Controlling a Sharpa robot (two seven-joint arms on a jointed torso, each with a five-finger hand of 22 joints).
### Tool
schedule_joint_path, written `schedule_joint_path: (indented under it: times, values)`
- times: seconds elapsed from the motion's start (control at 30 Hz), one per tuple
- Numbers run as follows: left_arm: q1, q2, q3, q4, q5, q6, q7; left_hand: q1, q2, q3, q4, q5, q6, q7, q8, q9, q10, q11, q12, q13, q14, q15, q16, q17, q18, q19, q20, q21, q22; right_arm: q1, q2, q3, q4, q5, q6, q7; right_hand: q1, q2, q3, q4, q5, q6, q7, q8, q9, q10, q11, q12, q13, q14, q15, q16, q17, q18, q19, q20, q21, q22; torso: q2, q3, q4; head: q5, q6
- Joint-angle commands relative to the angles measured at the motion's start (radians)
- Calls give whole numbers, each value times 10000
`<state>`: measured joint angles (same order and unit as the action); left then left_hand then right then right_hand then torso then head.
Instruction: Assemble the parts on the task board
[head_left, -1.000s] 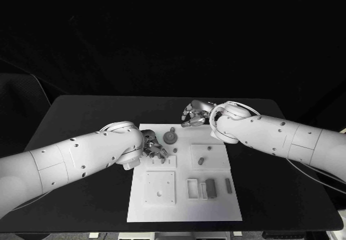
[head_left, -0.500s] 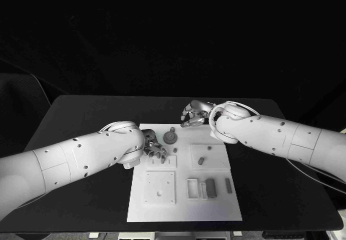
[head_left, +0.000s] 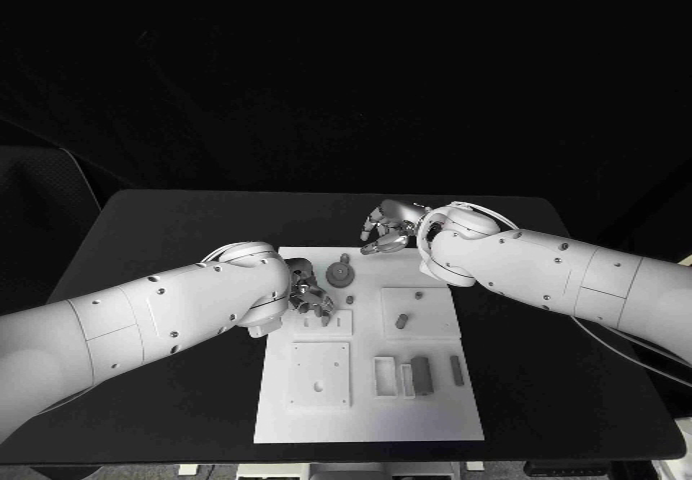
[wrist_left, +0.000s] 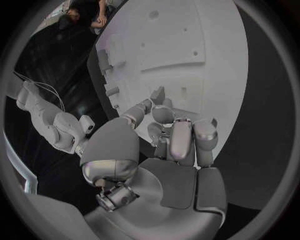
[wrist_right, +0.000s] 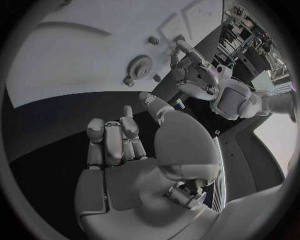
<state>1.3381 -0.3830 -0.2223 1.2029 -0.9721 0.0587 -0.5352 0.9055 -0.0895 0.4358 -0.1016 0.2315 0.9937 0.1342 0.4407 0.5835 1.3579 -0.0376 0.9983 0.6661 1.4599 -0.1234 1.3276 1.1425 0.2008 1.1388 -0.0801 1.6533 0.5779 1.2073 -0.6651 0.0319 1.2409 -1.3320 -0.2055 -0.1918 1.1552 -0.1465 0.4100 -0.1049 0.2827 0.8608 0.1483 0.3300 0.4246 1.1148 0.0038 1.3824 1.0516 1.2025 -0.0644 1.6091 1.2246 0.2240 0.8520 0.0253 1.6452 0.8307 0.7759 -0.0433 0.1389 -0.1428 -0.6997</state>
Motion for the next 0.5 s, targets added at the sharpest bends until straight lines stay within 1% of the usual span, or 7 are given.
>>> schedule_joint_path:
  times: [0.03,0.27,0.37,0.5]
  values:
    - [-4,59,4,51,-19,146,145,95,-36,-6,-64,11,140,48,-46,-14,54,11,35,-14,50,-9,71,7,610,82,5,995,12,-1,14,4,9,-86,150,7,-68,64,33,32,49,66,156,21,-9,38,-47,-5,-12,13,-65,58,2,137,-60,2,3,-16,0,0,1,9,-7]
    - [-7,104,3,10,-15,217,140,228,-10,34,-116,30,212,39,-70,-31,92,-3,50,-30,66,-14,115,5,610,102,-4,1018,23,-1,35,4,4,-86,154,-1,-74,64,33,36,50,65,156,21,-10,39,-47,-4,-12,32,-65,66,20,136,-59,2,5,-16,1,5,-5,-1,-6]
    - [-8,111,0,-7,-13,237,120,231,-10,34,-117,30,213,39,-71,-32,92,-3,50,-31,66,-14,116,5,610,102,-4,1018,23,-1,32,4,-1,-86,154,-3,-78,65,33,38,51,65,157,20,-10,40,-47,-3,-13,20,-65,62,7,136,-59,2,5,-16,-3,-1,1,-30,-8]
    - [-11,117,-7,-10,-108,269,108,234,-12,34,-118,30,216,39,-73,-33,93,-3,50,-32,67,-14,118,5,610,103,-4,1019,23,-1,34,4,0,-86,159,-3,-83,65,33,41,51,64,157,20,-10,41,-47,-2,-13,40,-64,70,26,136,-58,3,6,-16,-3,-1,4,-40,-7]
